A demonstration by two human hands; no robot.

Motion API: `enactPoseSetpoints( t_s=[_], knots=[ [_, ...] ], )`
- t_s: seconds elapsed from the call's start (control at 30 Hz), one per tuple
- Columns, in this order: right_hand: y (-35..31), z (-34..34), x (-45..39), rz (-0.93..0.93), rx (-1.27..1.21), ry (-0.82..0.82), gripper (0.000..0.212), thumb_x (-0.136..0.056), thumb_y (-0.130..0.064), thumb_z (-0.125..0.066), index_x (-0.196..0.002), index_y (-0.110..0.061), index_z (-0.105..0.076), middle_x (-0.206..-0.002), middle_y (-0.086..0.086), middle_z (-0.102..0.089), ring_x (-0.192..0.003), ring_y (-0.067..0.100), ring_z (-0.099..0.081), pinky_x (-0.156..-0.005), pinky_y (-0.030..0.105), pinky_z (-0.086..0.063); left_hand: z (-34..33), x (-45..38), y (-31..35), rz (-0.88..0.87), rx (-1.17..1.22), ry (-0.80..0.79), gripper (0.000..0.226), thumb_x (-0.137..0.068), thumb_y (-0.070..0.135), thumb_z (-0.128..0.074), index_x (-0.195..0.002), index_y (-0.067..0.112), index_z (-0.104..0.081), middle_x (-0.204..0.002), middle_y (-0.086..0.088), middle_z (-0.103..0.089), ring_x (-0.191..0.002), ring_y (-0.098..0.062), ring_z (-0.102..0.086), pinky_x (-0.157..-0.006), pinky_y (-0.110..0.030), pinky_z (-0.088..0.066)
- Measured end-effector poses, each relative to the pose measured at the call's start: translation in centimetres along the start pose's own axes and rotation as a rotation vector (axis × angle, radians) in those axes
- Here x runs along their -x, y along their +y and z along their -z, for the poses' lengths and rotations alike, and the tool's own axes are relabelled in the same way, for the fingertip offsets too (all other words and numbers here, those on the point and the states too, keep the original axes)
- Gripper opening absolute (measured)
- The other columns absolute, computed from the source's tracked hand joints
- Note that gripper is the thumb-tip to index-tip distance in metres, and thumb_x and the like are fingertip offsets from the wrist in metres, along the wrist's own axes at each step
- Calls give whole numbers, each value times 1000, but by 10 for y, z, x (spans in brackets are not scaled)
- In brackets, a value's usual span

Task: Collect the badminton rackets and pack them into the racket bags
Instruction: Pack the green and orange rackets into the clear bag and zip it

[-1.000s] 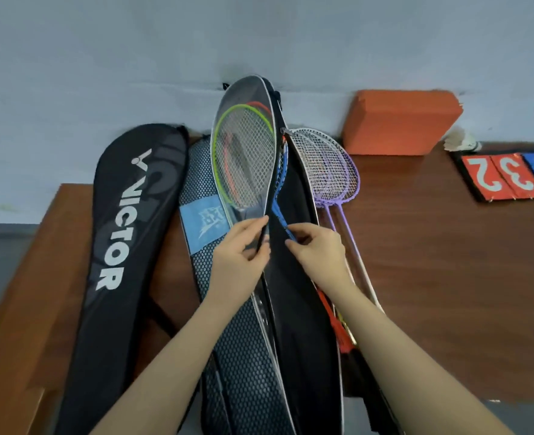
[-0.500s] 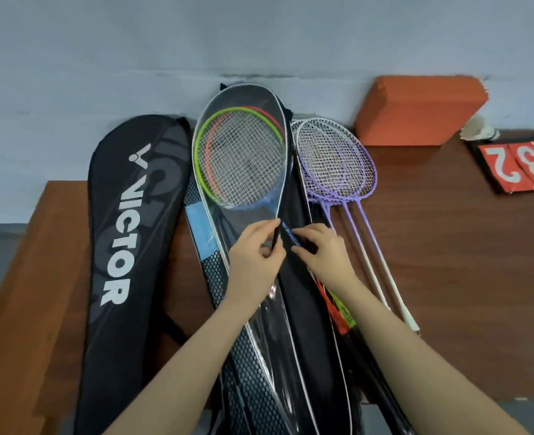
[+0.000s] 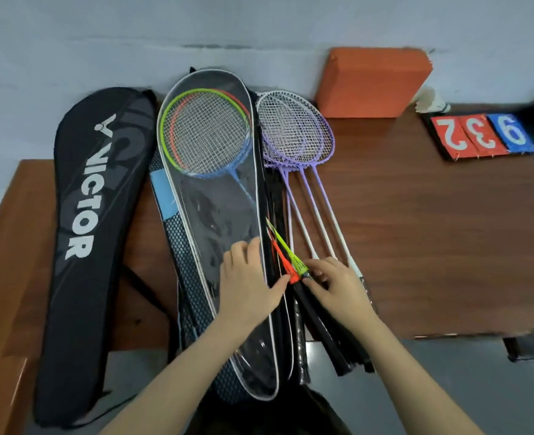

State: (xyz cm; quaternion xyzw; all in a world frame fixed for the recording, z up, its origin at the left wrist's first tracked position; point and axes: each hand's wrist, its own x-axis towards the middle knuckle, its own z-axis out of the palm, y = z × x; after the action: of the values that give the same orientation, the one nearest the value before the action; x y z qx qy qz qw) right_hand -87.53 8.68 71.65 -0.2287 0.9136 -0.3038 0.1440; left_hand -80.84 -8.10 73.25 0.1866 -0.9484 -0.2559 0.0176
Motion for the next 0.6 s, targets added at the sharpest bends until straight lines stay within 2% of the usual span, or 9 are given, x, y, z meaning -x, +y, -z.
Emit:
enactPoseSetpoints(
  t_s=[0.07,0.17,0.23,0.3,0.4,0.53,0.6],
  knots=[
    [9,5,18,4,33,-29,36,-85,-28,-64,-121,-25,-59,-95,-10,-60,-88,15,-59,-85,41,-47,-10,24,8,54,-83,-25,84,-77,57,-59,-140,13,-26,-124,-7,-35,-114,-25,-36,-99,-32,-31],
    [20,9,35,39,137,-117,55,-86,-34,-61,-137,-27,-43,-117,-6,-60,-108,15,-56,-87,28,-33,-22,49,16,138,-145,-12,81,-78,52,-61,-139,13,-26,-123,-10,-38,-111,-28,-39,-95,-35,-35],
    [24,9,41,74,159,-146,62,-86,-34,-61,-141,-26,-35,-123,-3,-58,-113,17,-54,-88,30,-32,-23,61,21,187,-120,-6,76,-80,45,-62,-139,13,-26,-122,-11,-40,-109,-29,-43,-91,-36,-39],
    [23,10,42,72,86,-137,61,-85,-31,-63,-140,-24,-38,-127,-1,-58,-115,18,-54,-94,34,-38,-21,66,24,227,-29,2,66,-84,33,-61,-138,13,-28,-120,-10,-44,-107,-27,-46,-86,-36,-43],
    [15,15,41,56,-166,-97,56,-79,-28,-71,-130,-22,-51,-123,-4,-61,-112,13,-57,-97,34,-46,-15,69,21,241,158,68,46,-83,16,-60,-126,14,-45,-110,-5,-54,-98,-22,-54,-79,-31,-44],
    [-3,14,46,66,-316,-94,57,-75,-30,-76,-127,-21,-54,-122,-7,-61,-111,9,-56,-98,30,-45,-8,74,13,221,325,154,35,-80,12,-62,-114,20,-60,-97,3,-64,-87,-12,-60,-82,-32,-50],
    [-10,10,49,47,-353,-97,59,-74,-30,-77,-127,-22,-53,-120,-8,-61,-109,8,-56,-97,29,-45,0,78,13,230,410,173,33,-82,9,-62,-112,24,-61,-94,7,-65,-82,-1,-60,-81,-20,-49]
  ],
)
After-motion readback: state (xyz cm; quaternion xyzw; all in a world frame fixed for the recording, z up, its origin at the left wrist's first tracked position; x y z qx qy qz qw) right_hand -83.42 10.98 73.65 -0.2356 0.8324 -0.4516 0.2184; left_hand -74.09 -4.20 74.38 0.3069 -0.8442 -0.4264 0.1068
